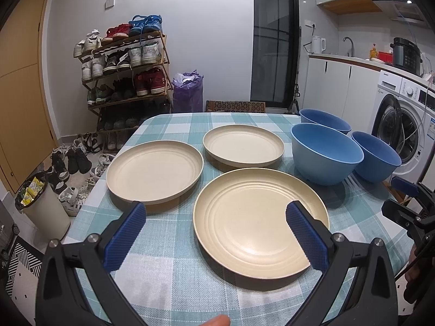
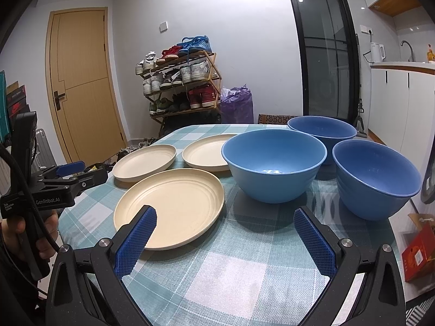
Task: Organize plates and bowls
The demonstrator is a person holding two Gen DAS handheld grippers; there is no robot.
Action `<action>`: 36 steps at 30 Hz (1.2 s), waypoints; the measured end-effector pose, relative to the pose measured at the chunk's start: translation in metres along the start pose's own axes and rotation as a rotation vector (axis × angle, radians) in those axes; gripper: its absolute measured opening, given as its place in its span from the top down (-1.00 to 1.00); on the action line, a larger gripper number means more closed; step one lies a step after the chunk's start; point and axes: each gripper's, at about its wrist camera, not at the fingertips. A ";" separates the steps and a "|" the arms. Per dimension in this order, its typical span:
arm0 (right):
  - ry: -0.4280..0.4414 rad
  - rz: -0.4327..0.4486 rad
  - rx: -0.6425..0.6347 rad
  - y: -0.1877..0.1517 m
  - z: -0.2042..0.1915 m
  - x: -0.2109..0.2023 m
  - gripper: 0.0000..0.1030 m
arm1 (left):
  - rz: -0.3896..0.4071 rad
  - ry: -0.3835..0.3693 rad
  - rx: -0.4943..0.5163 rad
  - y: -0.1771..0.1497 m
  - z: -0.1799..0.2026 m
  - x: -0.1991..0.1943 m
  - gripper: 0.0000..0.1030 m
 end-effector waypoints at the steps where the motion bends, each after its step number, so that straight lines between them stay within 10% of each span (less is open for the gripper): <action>1: 0.000 0.000 0.000 0.000 0.000 0.000 -0.99 | -0.002 0.000 0.000 0.000 -0.001 0.001 -1.00; 36: 0.001 0.000 0.000 -0.001 0.000 0.003 -0.99 | -0.003 0.003 0.004 0.000 0.000 0.000 -1.00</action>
Point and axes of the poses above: each gripper's, at about its wrist camera, not at the fingertips, and x roughly the way its jaws point, z to its right, y to its top, and after that the axes turned 1 degree about -y, right-handed
